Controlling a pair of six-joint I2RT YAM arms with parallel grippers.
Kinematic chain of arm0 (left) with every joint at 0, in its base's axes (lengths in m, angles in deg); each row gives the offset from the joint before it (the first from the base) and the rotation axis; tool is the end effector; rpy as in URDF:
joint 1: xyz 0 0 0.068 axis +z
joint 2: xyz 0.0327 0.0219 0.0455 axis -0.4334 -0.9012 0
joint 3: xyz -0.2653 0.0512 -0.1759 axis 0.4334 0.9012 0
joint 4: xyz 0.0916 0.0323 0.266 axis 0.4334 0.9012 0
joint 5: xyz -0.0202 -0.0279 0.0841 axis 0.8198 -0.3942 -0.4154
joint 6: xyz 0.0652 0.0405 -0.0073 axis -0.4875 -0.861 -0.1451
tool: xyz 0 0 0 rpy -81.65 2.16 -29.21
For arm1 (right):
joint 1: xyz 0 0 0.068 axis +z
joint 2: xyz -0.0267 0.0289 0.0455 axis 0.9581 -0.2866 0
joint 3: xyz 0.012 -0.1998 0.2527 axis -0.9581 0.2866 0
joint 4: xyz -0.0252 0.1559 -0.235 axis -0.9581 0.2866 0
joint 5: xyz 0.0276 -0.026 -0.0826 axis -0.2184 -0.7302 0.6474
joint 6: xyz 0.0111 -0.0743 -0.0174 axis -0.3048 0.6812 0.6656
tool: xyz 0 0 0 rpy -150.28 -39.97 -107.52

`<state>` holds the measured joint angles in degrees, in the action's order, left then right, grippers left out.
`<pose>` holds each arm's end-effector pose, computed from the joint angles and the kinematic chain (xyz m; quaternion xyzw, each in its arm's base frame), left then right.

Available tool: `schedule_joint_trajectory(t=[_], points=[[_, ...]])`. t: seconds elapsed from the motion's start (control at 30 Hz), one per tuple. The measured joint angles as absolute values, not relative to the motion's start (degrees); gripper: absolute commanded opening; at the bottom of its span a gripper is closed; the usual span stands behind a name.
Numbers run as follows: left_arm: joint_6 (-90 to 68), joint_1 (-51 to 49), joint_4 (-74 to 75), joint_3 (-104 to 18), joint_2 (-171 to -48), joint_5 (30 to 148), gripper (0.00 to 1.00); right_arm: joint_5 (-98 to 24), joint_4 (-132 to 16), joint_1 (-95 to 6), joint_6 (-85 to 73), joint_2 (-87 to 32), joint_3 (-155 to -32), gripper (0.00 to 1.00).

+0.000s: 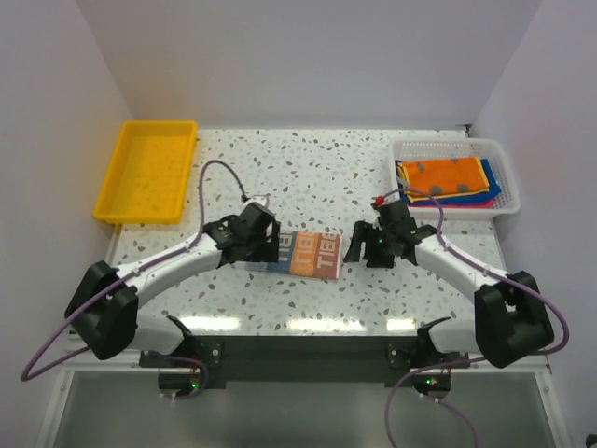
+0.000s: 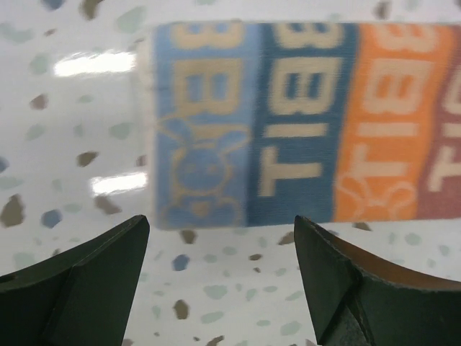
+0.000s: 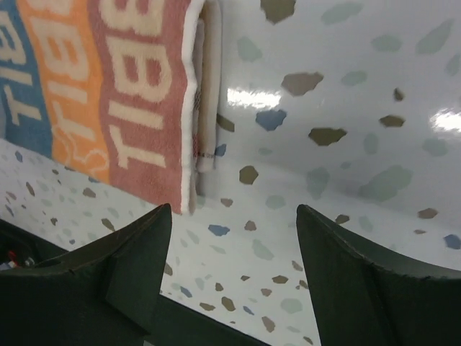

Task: Fold and stack the towels
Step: Fold the towel

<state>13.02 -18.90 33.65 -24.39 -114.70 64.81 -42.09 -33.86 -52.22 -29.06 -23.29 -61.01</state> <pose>0.2310 -0.2023 0.2375 0.0365 0.9531 -0.0707 0.2919 0.2512 0.1128 0.2031 0.0423 0.9565 0.2129 0.1949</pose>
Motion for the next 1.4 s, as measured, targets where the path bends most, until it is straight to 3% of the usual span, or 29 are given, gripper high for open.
schedule_joint_trajectory(t=[0.27,0.63,1.03,1.27,1.4], points=[[14.85,-1.26,32.12,-10.34,-104.58,71.76,0.85,-44.19,-46.30,-45.34,-43.95,-19.31,-49.84,0.73],[14.88,2.81,26.00,-5.27,-105.37,79.85,0.80,-46.75,-59.48,-44.35,-53.30,-24.77,-46.58,0.61],[15.29,2.83,23.20,-4.06,-106.11,83.08,0.69,-47.29,-60.63,-43.35,-55.53,-26.17,-46.01,0.38],[15.79,2.83,22.68,-3.91,-106.22,84.72,0.58,-47.20,-59.50,-43.35,-55.36,-26.02,-46.01,0.12],[15.79,2.83,22.42,-3.78,-106.22,85.25,0.52,-47.14,-59.32,-43.35,-55.31,-25.87,-46.01,0.02]])
